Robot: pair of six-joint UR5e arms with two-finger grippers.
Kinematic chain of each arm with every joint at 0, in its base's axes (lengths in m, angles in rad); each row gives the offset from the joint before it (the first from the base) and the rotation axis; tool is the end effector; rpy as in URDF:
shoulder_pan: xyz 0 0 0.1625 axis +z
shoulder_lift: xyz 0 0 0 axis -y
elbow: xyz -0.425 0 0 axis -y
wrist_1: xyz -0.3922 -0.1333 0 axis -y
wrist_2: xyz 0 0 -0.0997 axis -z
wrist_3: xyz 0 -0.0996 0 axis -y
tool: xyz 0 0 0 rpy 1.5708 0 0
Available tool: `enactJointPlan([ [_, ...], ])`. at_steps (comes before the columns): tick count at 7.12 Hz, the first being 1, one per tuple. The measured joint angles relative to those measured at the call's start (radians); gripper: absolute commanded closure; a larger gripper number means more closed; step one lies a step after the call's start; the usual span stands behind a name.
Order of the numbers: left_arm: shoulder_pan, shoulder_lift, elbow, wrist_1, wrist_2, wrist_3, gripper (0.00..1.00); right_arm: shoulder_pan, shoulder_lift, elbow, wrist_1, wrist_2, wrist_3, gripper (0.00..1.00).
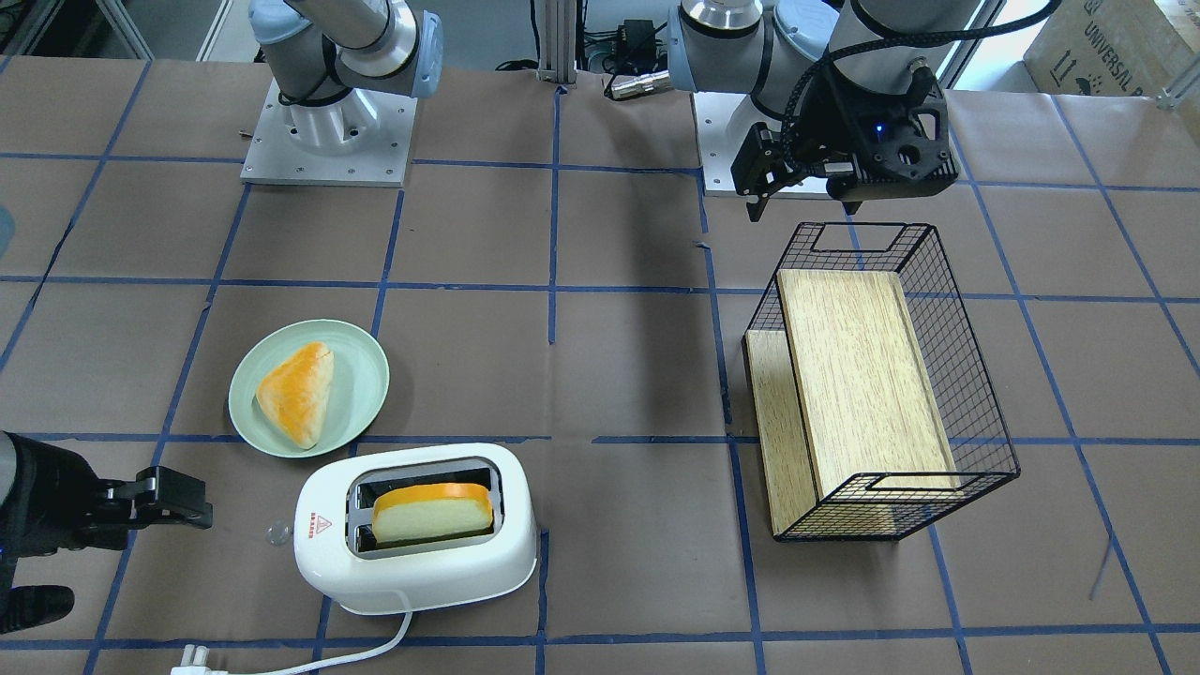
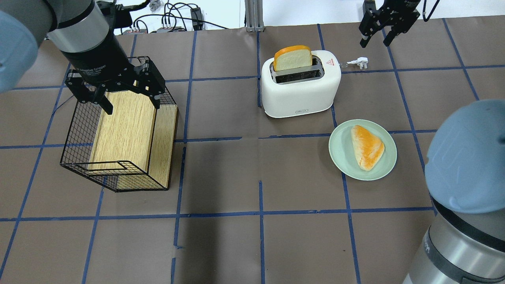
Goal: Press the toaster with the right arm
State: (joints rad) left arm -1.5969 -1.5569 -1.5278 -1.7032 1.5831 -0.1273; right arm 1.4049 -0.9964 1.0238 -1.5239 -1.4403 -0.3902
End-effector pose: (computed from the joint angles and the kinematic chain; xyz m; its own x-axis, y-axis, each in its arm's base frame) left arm -0.1445 -0.4740 0.5029 -0.9948 -0.0997 -0.0217 -0.1011 0.9922 0.0733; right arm 0.0262 -0.7294 0.4027 -0.9655 -0.2139 -0.1482 -0.2191 0.9755 0.0193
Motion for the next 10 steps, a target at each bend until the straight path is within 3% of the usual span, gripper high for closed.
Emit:
enactJointPlan([
  [3,0.0,0.0,0.0,-0.001,0.0,0.0,0.0,0.083,-0.179,0.069,0.005,-0.106,0.051,0.01],
  [7,0.0,0.0,0.0,0.0,0.0,0.0,0.0,0.085,-0.478,0.381,0.002,-0.127,0.16,0.0],
  [10,0.0,0.0,0.0,-0.001,0.0,0.0,0.0,0.082,-0.545,0.456,0.057,-0.129,0.166,0.0],
])
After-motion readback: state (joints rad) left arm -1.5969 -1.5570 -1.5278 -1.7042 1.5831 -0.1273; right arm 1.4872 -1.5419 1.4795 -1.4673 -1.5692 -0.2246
